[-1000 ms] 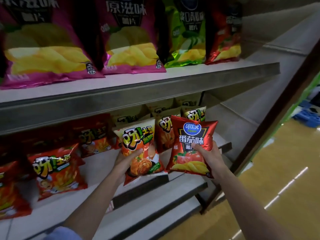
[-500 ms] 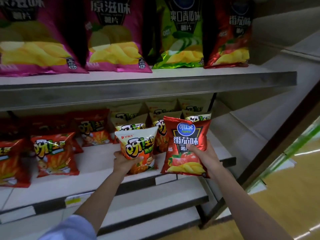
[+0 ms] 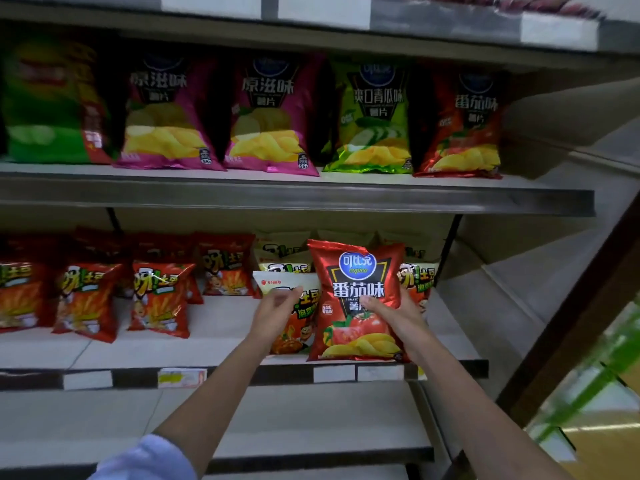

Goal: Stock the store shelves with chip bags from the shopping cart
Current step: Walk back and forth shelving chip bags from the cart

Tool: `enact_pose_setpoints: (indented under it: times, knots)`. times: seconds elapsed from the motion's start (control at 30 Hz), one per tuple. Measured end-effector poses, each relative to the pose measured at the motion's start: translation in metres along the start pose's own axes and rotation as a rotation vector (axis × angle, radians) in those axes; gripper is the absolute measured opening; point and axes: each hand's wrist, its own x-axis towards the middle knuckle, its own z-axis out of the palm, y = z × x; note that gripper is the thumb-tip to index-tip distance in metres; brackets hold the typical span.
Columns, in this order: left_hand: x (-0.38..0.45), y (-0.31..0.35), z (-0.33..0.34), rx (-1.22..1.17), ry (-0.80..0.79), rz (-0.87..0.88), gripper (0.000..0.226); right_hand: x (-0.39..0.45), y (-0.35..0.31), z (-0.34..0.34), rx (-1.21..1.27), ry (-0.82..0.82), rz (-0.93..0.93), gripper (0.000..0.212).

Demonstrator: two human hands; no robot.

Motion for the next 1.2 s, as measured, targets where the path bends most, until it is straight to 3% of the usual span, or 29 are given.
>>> enact_pose_setpoints:
  times: [0.13, 0.23, 0.37, 0.47, 0.6, 1.0, 1.2]
  knots:
    - [-0.028, 0.032, 0.008, -0.14, -0.289, 0.091, 0.063, -0.007, -0.01, -0.005, 0.041, -0.056, -0.044, 0.085]
    - [-0.04, 0.052, 0.015, -0.15, -0.404, 0.132, 0.067, -0.009, -0.024, -0.012, 0.08, -0.07, -0.112, 0.075]
    - [-0.053, 0.082, 0.02, -0.156, -0.433, 0.218, 0.049, -0.011, -0.045, -0.025, 0.098, -0.105, -0.131, 0.076]
    - [-0.058, 0.092, 0.021, -0.123, -0.443, 0.256, 0.051, -0.016, -0.05, -0.033, 0.088, -0.135, -0.11, 0.084]
    - [-0.063, 0.095, 0.029, -0.082, -0.486, 0.284, 0.043, -0.025, -0.046, -0.045, 0.092, -0.127, -0.099, 0.072]
    - [-0.072, 0.123, 0.074, -0.143, -0.593, 0.338, 0.063, -0.043, -0.06, -0.093, 0.159, -0.05, -0.154, 0.057]
    - [-0.071, 0.144, 0.096, -0.157, -0.611, 0.393, 0.071, -0.043, -0.073, -0.114, 0.174, -0.003, -0.206, 0.064]
